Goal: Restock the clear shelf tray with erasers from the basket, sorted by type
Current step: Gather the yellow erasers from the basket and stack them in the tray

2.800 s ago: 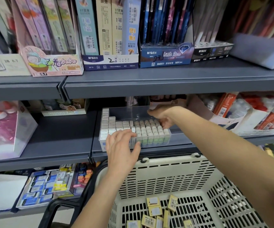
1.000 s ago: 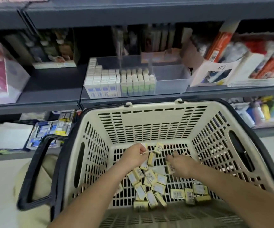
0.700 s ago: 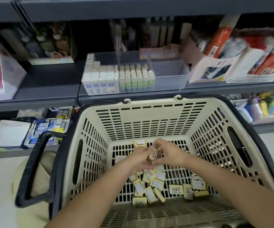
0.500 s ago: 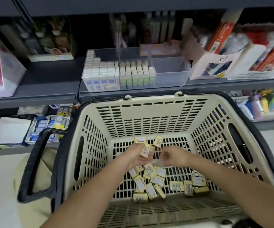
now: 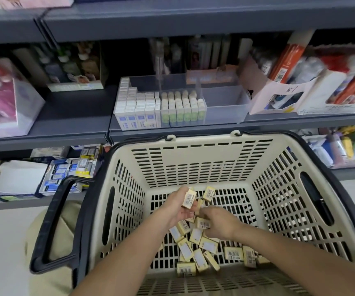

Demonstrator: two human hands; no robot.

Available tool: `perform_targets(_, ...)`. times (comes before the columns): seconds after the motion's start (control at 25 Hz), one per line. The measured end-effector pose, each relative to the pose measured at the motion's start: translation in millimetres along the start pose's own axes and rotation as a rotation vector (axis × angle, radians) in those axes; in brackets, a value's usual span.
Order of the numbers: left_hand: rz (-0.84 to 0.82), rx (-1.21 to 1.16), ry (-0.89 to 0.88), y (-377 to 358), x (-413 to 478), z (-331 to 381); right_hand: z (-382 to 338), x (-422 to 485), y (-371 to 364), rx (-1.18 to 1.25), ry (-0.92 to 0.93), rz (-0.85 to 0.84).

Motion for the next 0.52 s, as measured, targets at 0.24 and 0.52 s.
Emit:
perform_targets(0.24, -0.117, 0.236, -0.496, -28.9, -33.6, 51.7, 13.3, -14.0, 88.6, 0.398, 0.061, 0.306)
perform_targets(0.52, -0.059, 0.239, -0.960, -36.1, -69.0, 118.7, 19.4, -35.7, 222.3, 0.362, 0.061, 0.804)
Point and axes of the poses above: each hand's wrist, its own x-axis towards the middle knuckle, its own y-axis out of the back of the hand, z = x × y, the point moved 1 cm from there along x, towards the middle knuckle, and after that the axes turned 11 degrees about -x, right-handed, at the moved point
